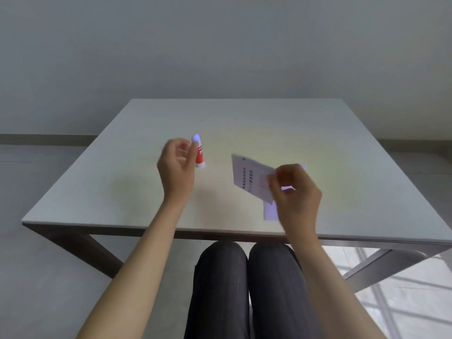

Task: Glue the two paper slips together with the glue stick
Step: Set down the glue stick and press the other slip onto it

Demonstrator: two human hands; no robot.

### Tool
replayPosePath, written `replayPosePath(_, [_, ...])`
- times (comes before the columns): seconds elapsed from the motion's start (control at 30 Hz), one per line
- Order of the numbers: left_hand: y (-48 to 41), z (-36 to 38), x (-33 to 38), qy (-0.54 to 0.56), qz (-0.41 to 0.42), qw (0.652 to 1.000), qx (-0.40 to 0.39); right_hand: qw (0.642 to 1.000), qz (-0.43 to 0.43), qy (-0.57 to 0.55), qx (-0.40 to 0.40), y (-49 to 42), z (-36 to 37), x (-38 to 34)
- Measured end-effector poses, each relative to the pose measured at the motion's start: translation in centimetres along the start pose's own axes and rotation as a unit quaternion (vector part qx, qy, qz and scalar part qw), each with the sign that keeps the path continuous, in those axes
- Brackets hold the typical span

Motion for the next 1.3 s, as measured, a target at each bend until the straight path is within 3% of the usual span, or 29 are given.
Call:
replayPosePath(0.07, [3.3,2.0,0.4,0.056,-0.076,0.991,-0.09,0.987,0.113,-0.111,0.016,-1.1,-0.7,1.8])
replayPosePath(0.17, [7.8,5.5,0.8,0.1,-0.159,0.957,-0.221,0.92,0.248,-0.304,0.019,-0.4,0.1,3.5])
replayPosePath(0.23, [9.0,6.7,1.3,0.131,-0.188,0.945,-0.233,0.9,0.272,-0.341,0.02,0.4,0.4,4.0])
replayPosePath(0.37, [8.2,7.3,1.6,0.162,-0.22,0.939,-0.211,0.899,0.276,-0.341,0.014,1.5,0.5,4.3])
replayPosePath(0.67, [6.9,8.8,0.9,0.06,-0.215,0.925,-0.307,0.957,0.242,-0.103,-0.125,-2.6,-2.1,5.8])
replayPosePath(0.93, [9.3,10.9,0.1,-0.083,-0.183,0.908,-0.369,0.959,0.247,0.059,-0.124,-2.1,-3.5,9.4])
replayPosePath(1.3, [10.1,11.4,0.2,-0.144,-0.144,0.903,-0.378,0.955,0.235,0.126,-0.133,-1.8,-3.6,10.6])
Point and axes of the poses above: each hand's wrist, its own y-axis away from the middle knuckle, its own z-axis out of the palm, x = y × z, the point moved 7 cm from there along -y, towards the middle knuckle, and after that the axes turned 3 degrees about -y, right-handed, at the moved point
